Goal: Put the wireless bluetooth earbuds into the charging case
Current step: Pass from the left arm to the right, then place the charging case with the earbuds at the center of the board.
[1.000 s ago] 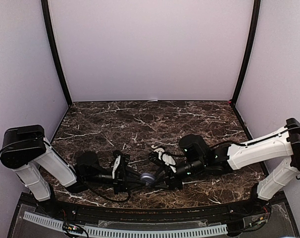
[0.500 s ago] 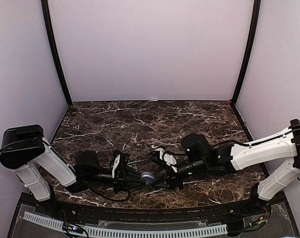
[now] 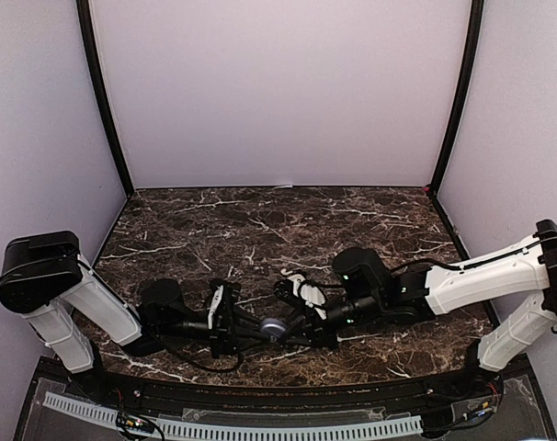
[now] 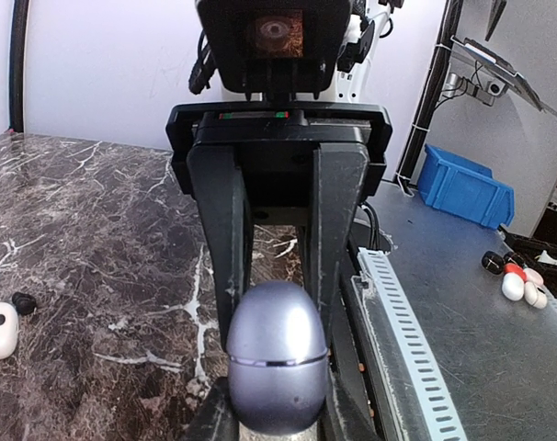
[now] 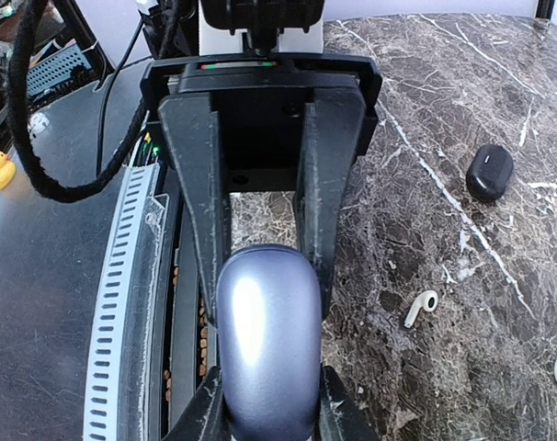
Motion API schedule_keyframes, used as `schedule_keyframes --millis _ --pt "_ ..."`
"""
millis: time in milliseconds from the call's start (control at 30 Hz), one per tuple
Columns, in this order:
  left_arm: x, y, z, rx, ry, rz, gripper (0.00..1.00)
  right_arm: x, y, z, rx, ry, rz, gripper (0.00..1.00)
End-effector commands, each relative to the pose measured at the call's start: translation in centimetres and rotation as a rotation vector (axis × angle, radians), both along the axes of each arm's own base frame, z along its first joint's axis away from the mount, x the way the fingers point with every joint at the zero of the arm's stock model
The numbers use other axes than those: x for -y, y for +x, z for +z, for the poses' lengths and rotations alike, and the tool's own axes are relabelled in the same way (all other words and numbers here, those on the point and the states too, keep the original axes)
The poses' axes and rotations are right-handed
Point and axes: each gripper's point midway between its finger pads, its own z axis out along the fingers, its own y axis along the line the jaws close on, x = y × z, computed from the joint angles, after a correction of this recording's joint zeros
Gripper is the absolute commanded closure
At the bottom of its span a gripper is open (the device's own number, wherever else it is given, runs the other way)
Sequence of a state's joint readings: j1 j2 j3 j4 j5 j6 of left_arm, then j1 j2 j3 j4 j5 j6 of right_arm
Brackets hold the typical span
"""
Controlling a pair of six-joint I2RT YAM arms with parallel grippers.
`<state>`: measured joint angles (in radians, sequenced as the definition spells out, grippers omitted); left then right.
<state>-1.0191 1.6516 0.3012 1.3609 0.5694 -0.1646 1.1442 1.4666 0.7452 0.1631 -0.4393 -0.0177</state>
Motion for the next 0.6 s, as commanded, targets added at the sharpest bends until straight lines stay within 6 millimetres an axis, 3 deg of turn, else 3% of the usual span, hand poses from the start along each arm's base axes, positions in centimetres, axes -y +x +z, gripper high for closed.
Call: schedule_keyframes --millis 0,67,167,333,567 --pt "-0.1 0.7 1.9 0.028 -0.049 0.041 0.59 0.1 1.1 0.8 0.018 0.021 -0.089 0.96" --pt "-0.4 1.3 1.9 0.024 -0.049 0.087 0.32 0.7 2.1 0.4 0.015 0.002 -0.158 0.96" --pt "-1.1 2.0 2.1 0.026 -0.051 0.148 0.09 2.3 4.4 -0.6 0.012 -0.039 -0.308 0.99" --pt "-2.1 4.7 1.6 -0.048 0.018 0.293 0.04 6.4 9.2 -2.1 -0.07 -0.082 -0.565 1.0" --pt "-4.7 10.3 -0.8 -0.277 0.218 0.507 0.01 12.6 15.3 -3.6 -0.178 -0.14 -0.881 1.0"
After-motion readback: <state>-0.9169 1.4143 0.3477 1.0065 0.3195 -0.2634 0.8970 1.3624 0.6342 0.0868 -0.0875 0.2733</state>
